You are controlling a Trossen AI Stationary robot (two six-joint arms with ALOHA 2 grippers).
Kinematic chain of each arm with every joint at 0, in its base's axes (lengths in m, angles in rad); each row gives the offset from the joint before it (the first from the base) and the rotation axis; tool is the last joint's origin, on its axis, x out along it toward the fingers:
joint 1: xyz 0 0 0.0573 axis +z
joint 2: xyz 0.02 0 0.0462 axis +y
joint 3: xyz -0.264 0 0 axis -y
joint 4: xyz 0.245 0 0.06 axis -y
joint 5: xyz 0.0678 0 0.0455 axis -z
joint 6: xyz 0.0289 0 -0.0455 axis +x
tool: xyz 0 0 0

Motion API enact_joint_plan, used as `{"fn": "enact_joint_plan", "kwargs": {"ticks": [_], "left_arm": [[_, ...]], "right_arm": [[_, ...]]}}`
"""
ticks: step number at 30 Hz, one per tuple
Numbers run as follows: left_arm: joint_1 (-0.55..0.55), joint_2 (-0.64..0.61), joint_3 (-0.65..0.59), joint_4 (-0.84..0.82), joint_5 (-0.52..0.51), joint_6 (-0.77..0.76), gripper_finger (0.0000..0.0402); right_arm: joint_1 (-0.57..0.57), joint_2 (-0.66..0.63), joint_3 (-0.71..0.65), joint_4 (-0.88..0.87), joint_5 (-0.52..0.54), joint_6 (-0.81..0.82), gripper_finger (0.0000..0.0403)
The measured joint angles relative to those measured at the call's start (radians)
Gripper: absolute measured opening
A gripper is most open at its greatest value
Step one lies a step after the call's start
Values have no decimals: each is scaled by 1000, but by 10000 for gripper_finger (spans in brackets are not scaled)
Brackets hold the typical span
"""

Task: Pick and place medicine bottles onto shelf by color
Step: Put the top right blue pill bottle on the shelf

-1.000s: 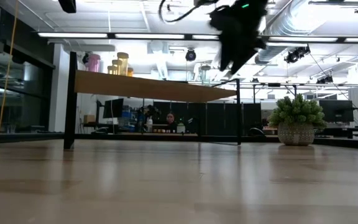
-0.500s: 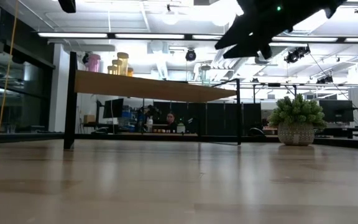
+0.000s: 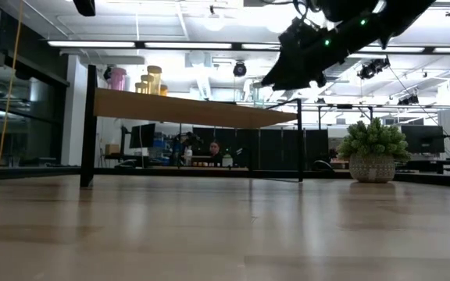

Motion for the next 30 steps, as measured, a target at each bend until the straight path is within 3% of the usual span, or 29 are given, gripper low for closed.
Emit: {"fn": "enact_joint_plan", "kwargs": {"ticks": [10,16,30], "left_arm": [[0,0,0,0,0,0,0],[0,0,0,0,0,0,0],[0,0,0,-1,2,-8,0]], "right_arm": [[-51,60,0,90,-13,0,225],[-78,109,0,135,-102,-1,225],[-85,115,1,206,-80,12,224]]}}
